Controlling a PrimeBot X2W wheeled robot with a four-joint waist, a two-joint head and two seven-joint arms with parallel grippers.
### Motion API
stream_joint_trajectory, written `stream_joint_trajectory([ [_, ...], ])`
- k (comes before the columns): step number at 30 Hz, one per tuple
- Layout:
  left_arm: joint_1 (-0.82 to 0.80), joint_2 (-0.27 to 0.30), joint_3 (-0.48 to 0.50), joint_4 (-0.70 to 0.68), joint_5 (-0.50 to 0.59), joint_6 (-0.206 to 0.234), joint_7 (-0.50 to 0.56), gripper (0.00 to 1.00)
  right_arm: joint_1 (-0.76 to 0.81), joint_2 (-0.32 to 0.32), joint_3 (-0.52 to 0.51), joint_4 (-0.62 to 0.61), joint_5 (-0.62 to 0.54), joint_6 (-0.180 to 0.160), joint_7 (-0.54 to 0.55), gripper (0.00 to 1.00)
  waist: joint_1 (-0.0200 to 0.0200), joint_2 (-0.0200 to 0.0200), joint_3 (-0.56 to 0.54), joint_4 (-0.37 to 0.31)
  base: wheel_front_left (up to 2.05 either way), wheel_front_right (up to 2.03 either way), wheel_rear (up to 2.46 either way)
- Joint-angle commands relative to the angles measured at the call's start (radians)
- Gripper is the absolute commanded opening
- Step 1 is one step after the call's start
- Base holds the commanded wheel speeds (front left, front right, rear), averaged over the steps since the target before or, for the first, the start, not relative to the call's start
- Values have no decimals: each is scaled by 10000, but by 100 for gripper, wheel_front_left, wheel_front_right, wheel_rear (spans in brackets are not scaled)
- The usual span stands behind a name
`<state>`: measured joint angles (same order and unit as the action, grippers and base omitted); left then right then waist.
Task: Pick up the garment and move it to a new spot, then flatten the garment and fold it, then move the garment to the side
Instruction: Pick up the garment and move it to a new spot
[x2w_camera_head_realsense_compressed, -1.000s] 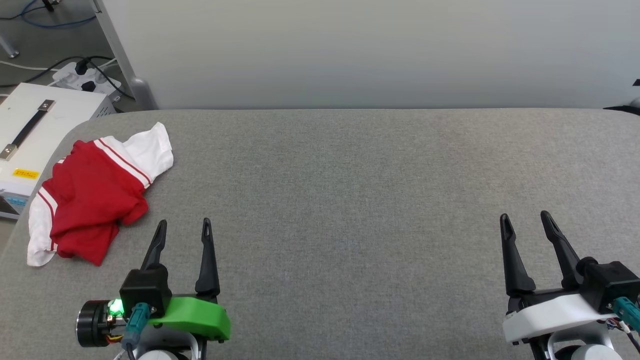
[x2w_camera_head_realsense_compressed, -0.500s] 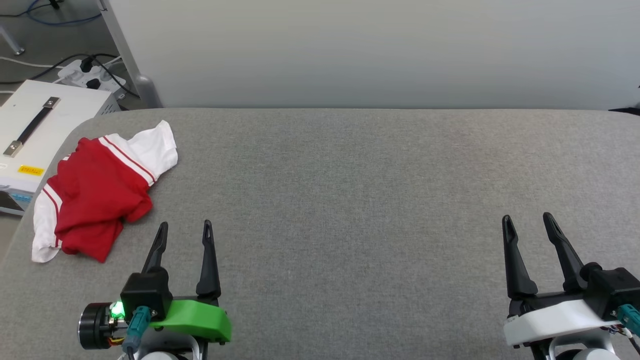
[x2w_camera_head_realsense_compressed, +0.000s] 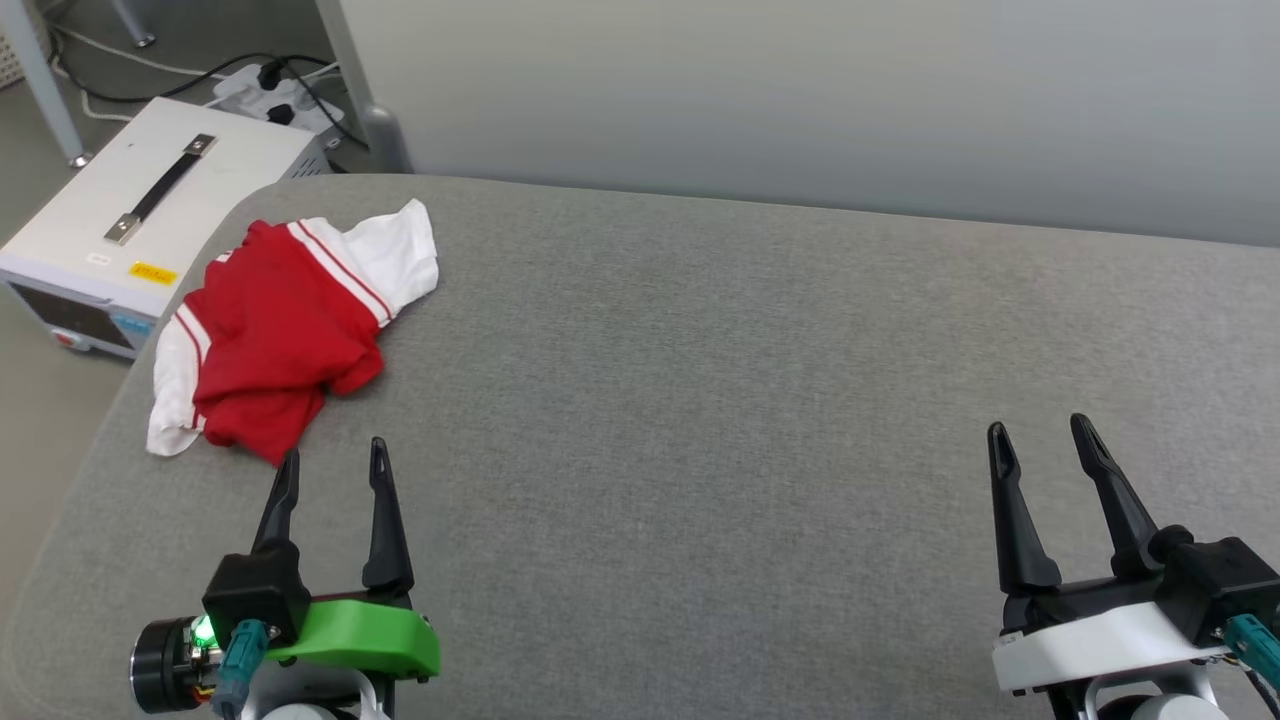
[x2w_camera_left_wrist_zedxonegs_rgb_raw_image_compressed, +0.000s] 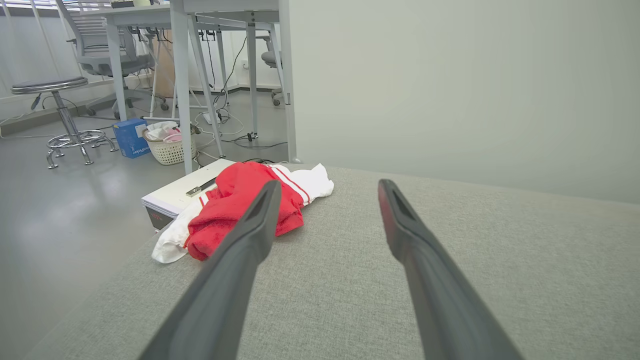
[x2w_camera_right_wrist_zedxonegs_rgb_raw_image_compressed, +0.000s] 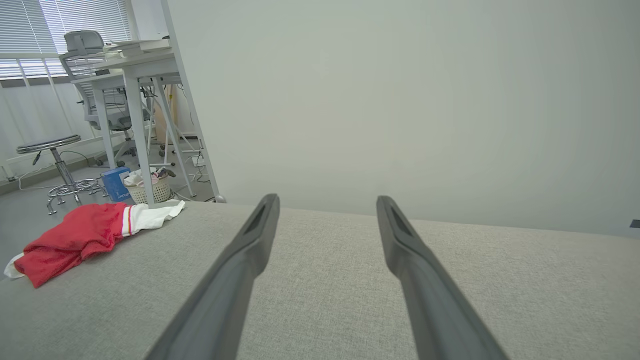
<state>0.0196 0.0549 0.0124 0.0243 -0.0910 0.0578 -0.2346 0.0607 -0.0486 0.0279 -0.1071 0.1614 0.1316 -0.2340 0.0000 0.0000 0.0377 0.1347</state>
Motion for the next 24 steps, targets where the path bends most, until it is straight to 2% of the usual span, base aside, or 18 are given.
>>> stream_joint_trajectory([
  [1,-80,-44,72,57,-97,51,-100,100,2,-15,22,-92,-17,-9,-108,100,0,0,155,557,0,0,0],
  [14,-168,-47,367,267,-475,102,-272,100,-22,-16,259,-77,-84,-9,-277,100,0,0,311,2208,0,0,0],
  [24,-109,-47,454,437,-749,131,-272,100,-114,-16,363,-36,-264,-9,-277,100,0,0,396,2801,0,0,0],
])
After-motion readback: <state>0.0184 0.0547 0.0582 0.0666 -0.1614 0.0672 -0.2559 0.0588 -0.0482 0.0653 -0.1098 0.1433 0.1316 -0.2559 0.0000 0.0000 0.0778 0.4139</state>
